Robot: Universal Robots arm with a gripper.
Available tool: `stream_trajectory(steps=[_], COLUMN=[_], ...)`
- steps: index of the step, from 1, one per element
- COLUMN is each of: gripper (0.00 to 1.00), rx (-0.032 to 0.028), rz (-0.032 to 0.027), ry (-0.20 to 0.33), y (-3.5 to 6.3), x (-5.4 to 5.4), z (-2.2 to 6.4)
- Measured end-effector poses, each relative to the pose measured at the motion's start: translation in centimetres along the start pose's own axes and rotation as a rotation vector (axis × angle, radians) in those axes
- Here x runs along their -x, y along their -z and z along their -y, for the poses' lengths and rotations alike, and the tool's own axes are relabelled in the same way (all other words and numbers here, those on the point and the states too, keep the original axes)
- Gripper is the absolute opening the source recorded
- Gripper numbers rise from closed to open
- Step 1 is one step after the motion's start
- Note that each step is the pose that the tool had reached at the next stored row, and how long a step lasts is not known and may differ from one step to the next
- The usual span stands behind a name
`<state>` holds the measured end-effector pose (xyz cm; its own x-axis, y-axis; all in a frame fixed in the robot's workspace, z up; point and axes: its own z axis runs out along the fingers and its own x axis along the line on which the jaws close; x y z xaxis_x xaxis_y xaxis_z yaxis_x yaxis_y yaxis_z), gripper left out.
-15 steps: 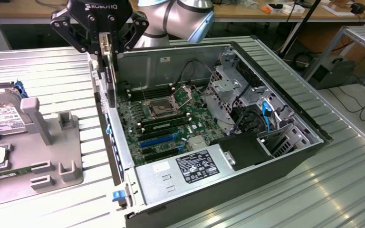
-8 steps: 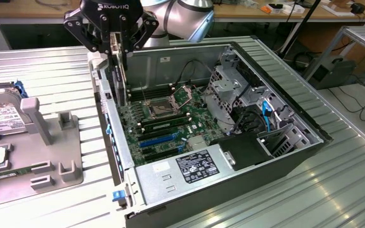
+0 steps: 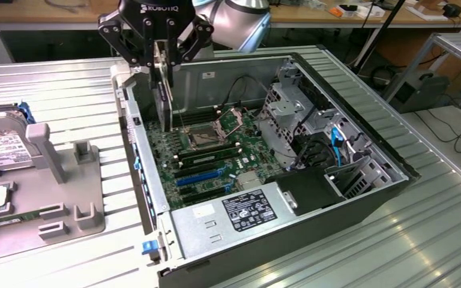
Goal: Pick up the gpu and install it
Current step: 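Pick up the gpu and move the gpu toward the slot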
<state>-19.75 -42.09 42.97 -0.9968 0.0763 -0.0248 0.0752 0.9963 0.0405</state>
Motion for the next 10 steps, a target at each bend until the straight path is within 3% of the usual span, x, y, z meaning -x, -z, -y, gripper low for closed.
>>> stream_trajectory(steps=[10], gripper=[0.27], rx=[0.0], rz=[0.0], ry=[0.0], y=[-0.06], x=[2.3], z=[-0.17])
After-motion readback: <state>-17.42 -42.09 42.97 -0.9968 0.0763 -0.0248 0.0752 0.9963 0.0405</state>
